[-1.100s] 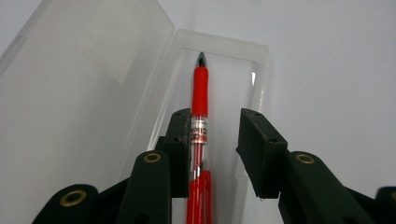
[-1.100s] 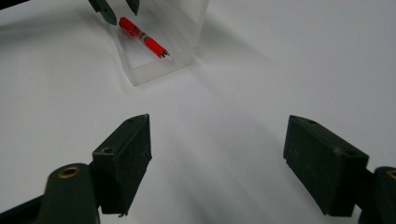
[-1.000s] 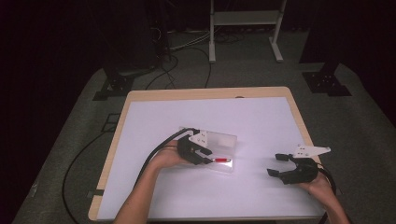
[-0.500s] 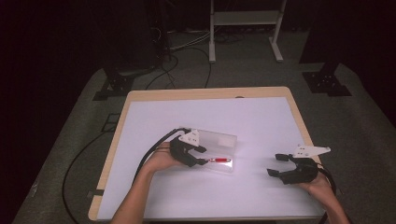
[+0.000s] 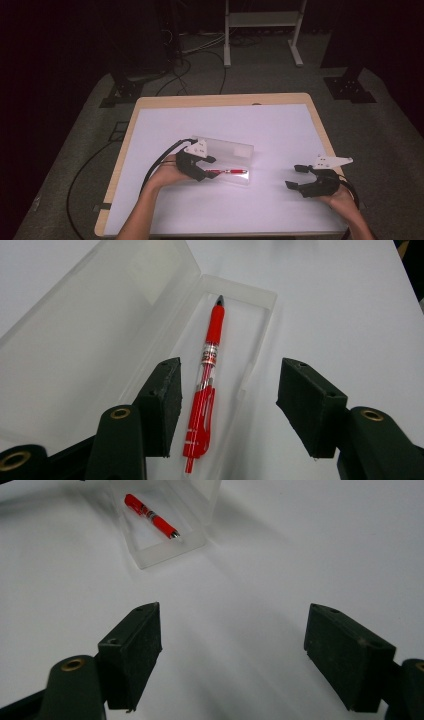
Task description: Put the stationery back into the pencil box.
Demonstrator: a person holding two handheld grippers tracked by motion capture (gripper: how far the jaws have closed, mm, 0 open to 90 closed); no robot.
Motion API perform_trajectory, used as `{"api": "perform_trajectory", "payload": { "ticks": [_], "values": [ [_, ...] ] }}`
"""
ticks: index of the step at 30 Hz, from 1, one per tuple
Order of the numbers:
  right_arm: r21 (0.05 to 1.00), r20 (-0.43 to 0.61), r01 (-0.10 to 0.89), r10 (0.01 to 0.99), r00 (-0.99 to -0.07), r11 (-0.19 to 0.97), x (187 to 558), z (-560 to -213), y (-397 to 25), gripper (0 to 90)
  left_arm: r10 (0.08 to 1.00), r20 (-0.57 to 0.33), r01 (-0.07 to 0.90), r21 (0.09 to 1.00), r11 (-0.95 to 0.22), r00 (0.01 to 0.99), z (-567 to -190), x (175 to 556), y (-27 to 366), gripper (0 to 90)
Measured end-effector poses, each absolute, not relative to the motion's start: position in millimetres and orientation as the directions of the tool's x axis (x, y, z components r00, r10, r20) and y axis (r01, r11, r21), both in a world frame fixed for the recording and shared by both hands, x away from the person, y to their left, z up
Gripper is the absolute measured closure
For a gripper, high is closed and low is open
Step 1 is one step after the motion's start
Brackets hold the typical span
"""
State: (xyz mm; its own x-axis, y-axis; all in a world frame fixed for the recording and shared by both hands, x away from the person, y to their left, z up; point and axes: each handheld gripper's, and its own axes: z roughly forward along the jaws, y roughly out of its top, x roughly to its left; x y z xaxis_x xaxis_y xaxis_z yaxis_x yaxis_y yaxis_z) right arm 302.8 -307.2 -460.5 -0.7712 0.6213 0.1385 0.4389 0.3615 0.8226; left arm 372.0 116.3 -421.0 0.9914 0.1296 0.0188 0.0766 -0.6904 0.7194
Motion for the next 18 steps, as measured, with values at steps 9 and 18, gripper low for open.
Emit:
{"api": "perform_trajectory", "payload": {
  "ticks": [9, 18],
  "values": [
    [0.823, 0.139, 0.440, 0.624, -0.769, 0.360, 302.7, -460.4, -307.7, 22.3, 0.152, 0.007, 0.100, 0.723, -0.683, 0.988, -422.5, 369.4, 125.2, 37.7],
    [0.823, 0.140, 0.441, 0.625, -0.768, 0.358, 302.7, -460.3, -308.0, 22.2, 0.182, -0.001, 0.125, 0.729, -0.673, 0.983, -423.0, 364.4, 134.6, 34.6]
  ]
}}
